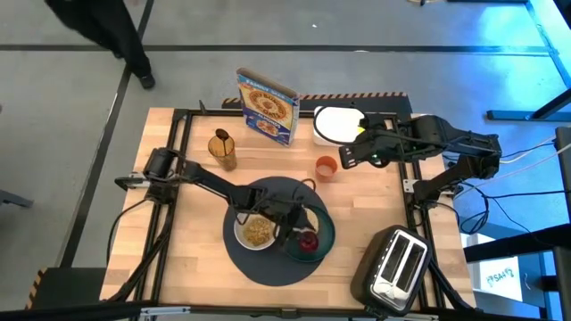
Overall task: Arrange a breakfast setting
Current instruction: Put the orange glass of milk on the table mat
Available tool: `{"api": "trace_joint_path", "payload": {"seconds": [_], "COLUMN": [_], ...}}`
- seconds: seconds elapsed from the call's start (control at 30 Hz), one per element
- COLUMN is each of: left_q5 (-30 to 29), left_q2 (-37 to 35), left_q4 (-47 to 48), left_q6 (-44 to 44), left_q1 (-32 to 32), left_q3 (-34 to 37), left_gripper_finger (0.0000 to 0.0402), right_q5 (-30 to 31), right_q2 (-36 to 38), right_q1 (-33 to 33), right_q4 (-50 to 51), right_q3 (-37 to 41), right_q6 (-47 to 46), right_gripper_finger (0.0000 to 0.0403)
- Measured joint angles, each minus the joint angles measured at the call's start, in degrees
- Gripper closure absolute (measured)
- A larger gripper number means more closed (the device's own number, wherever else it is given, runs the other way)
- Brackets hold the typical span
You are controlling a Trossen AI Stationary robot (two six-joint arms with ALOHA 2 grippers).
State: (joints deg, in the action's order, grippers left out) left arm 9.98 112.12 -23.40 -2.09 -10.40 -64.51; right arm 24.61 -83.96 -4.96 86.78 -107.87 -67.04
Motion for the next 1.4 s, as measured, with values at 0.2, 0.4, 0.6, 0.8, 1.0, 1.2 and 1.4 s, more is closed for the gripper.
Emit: {"api": "trace_joint_path", "payload": {"seconds": [0.2, 0.4, 0.6, 0.8, 1.0, 1.2, 1.4], "left_q5": [-1.2, -8.3, -15.4, -18.9, -18.9, -15.4, -11.6], "left_q2": [-7.3, -20.5, -33.9, -42.1, -47.9, -49.3, -49.2], "left_q4": [8.0, 24.5, 42.4, 53.9, 64.9, 70.8, 72.4], "left_q6": [0.1, 1.7, 3.8, 5.4, 5.7, 2.8, 0.4], "left_q1": [3.1, 6.9, 12.7, 20.6, 30.3, 40.2, 45.8], "left_q3": [0.0, 0.0, 0.0, 0.0, 0.0, 0.0, 0.0], "left_gripper_finger": [0.0219, 0.0205, 0.0206, 0.0207, 0.0207, 0.0207, 0.0207], "right_q5": [2.2, 3.7, 9.4, 10.2, 4.0, -3.3, -6.7], "right_q2": [0.3, 1.4, 2.3, 2.4, 2.4, 2.4, 2.4], "right_q1": [0.2, 1.0, 1.1, 4.5, 9.6, 14.8, 18.0], "right_q4": [0.0, 0.1, 0.0, -1.1, -10.8, -18.7, -19.3], "right_q3": [0.0, 0.0, 0.0, 0.0, -0.1, -0.1, -0.1], "right_q6": [2.5, 3.6, 4.9, 9.8, 21.9, 30.8, 33.5], "right_gripper_finger": [0.0347, 0.0347, 0.0347, 0.0347, 0.034, 0.0282, 0.0226]}}
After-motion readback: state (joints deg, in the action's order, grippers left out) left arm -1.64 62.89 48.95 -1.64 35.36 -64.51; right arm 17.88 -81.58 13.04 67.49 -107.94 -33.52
